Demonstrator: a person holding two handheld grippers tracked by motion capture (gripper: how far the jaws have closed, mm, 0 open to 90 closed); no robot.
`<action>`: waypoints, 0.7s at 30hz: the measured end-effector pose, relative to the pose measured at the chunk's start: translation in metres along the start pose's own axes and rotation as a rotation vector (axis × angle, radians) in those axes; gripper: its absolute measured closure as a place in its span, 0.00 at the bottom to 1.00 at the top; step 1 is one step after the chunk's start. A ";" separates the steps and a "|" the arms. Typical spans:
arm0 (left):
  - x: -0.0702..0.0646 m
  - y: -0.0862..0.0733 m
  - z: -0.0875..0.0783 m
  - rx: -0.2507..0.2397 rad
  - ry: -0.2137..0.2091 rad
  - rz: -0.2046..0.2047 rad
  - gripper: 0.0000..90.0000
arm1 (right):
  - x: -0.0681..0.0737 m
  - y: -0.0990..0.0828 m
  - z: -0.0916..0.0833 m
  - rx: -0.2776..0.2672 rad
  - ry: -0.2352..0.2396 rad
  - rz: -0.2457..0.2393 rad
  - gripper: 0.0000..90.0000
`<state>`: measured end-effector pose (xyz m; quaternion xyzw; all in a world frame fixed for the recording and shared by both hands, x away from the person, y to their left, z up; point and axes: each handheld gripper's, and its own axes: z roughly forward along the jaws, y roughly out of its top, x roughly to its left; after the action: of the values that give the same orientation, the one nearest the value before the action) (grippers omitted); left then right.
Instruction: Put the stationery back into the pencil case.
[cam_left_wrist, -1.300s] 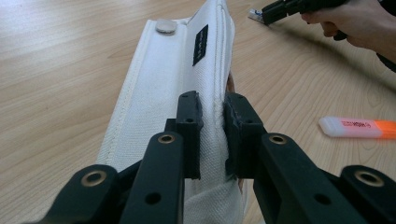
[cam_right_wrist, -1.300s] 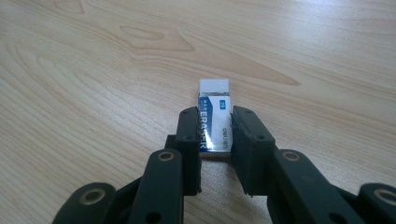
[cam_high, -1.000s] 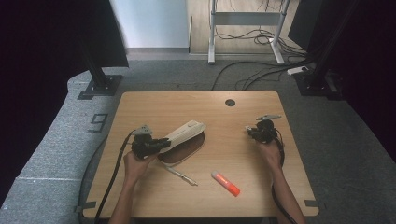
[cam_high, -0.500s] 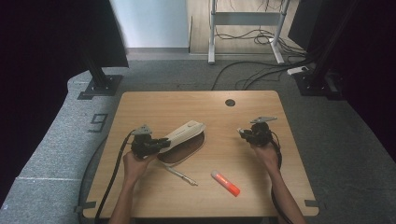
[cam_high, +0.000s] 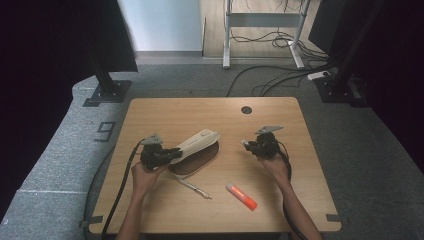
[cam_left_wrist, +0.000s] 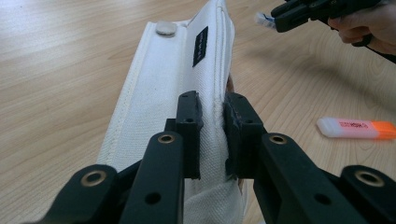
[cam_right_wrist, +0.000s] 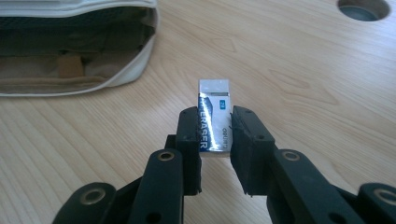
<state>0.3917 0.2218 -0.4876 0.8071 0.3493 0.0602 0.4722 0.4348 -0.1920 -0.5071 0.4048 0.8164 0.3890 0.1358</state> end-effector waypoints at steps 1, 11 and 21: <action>0.000 0.000 0.000 -0.001 0.001 0.001 0.86 | 0.002 0.001 0.002 0.001 0.006 -0.004 0.80; 0.001 0.000 -0.001 -0.002 0.001 0.002 0.86 | 0.022 0.012 0.015 0.014 0.048 -0.037 0.80; 0.002 0.000 -0.001 -0.006 -0.001 -0.002 0.86 | 0.036 0.020 0.028 0.024 0.070 -0.067 0.80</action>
<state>0.3928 0.2233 -0.4875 0.8054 0.3497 0.0604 0.4746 0.4382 -0.1419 -0.5070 0.3650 0.8382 0.3884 0.1153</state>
